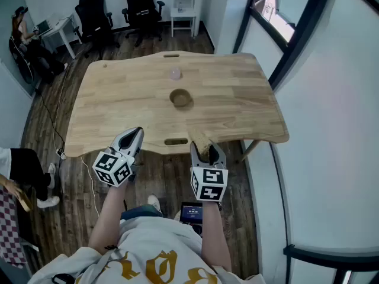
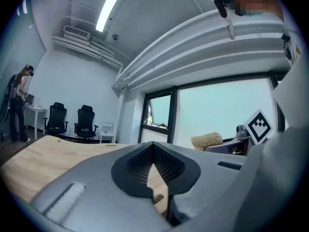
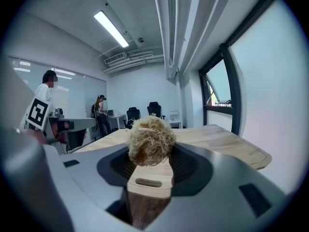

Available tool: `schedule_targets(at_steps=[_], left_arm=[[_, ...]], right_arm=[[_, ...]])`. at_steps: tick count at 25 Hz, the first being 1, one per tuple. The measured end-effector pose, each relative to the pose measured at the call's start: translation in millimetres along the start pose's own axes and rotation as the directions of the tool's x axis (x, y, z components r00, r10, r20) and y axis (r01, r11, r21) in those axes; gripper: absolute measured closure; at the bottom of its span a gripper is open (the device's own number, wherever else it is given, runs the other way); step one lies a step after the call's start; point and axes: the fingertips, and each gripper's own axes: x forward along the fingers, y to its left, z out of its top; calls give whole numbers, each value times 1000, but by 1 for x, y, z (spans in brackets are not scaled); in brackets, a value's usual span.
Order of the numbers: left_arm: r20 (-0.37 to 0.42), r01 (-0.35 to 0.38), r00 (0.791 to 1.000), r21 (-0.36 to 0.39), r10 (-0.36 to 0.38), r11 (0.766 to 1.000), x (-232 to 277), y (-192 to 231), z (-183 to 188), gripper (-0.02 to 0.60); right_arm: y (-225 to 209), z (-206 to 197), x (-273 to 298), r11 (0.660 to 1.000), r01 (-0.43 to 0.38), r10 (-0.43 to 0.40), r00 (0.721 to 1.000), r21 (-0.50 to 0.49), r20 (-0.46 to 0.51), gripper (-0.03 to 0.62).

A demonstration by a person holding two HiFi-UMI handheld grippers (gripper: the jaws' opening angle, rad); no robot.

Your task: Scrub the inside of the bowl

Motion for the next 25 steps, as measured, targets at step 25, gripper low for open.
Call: schedule_targets(at_steps=[25], left_arm=[[6, 27, 1000, -76, -26, 997, 17, -9, -8, 580]], right_arm=[[-24, -7, -4, 998, -20, 17, 999, 54, 50, 399]])
